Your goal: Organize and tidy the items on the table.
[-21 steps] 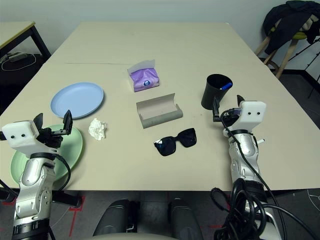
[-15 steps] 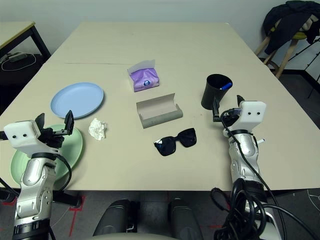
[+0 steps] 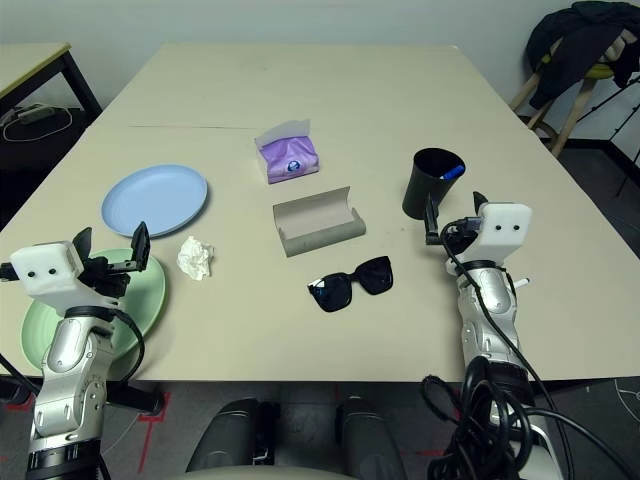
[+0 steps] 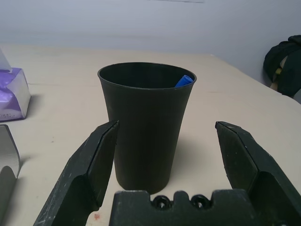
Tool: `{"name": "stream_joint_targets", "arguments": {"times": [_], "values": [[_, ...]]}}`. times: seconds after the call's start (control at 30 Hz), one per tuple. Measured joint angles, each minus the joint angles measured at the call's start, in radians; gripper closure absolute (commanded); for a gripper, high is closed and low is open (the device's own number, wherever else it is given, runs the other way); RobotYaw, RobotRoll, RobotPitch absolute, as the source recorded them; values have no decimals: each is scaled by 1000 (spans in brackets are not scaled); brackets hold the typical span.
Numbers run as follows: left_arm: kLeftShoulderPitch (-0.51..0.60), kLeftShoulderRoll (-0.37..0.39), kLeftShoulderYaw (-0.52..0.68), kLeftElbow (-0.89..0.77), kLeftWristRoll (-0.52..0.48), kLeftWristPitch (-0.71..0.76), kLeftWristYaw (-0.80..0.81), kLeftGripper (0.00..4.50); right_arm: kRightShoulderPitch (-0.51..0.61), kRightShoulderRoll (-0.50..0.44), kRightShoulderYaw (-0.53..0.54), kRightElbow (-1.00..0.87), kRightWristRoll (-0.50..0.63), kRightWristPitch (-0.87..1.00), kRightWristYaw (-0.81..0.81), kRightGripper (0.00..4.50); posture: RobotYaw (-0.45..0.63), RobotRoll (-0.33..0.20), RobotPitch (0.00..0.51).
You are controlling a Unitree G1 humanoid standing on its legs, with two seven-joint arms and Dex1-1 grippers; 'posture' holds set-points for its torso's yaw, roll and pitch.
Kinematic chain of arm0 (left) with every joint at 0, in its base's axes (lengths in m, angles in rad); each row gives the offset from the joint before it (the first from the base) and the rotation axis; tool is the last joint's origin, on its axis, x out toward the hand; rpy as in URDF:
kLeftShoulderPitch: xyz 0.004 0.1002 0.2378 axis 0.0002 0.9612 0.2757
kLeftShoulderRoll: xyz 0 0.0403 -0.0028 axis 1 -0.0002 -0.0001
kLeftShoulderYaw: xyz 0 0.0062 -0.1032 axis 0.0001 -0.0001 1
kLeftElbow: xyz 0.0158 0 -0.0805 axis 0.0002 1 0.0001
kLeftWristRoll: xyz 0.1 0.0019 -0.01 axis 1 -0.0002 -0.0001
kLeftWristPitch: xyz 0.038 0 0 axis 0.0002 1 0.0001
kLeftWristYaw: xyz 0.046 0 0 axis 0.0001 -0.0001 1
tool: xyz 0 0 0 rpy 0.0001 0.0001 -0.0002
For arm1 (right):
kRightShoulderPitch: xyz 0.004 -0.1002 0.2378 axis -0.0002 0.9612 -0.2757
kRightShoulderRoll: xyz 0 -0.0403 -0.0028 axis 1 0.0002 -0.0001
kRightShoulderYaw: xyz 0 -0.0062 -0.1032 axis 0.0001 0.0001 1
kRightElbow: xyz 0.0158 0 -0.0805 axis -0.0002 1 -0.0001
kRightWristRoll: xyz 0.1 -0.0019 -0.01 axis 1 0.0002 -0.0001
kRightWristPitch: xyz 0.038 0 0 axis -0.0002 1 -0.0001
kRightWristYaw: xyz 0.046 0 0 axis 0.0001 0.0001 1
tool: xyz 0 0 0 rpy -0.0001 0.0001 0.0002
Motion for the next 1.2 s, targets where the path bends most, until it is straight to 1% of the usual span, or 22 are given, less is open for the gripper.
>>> {"name": "stream_joint_targets", "arguments": {"times": [0.13,0.23,0.47,0.63,0.83,1.03,1.2], "values": [[-4,0,0,0,0,3,0,0,11,0,4,-21,24,28,42,26,112,0,73],[-14,1,0,0,0,9,0,0,22,-5,8,-53,65,75,112,26,102,0,73],[-20,4,0,0,-1,17,-1,0,23,-89,45,-126,154,162,353,26,102,0,73],[-23,5,0,0,-1,18,0,0,21,-126,56,-137,184,195,478,26,109,0,68],[-46,6,0,0,-1,19,1,0,19,-168,96,-164,214,197,660,26,112,0,55],[-60,12,1,2,0,21,2,0,48,-203,130,-195,240,180,841,26,110,0,44],[-65,22,2,4,0,23,2,0,86,-255,146,-217,280,208,990,26,106,0,42]]}}
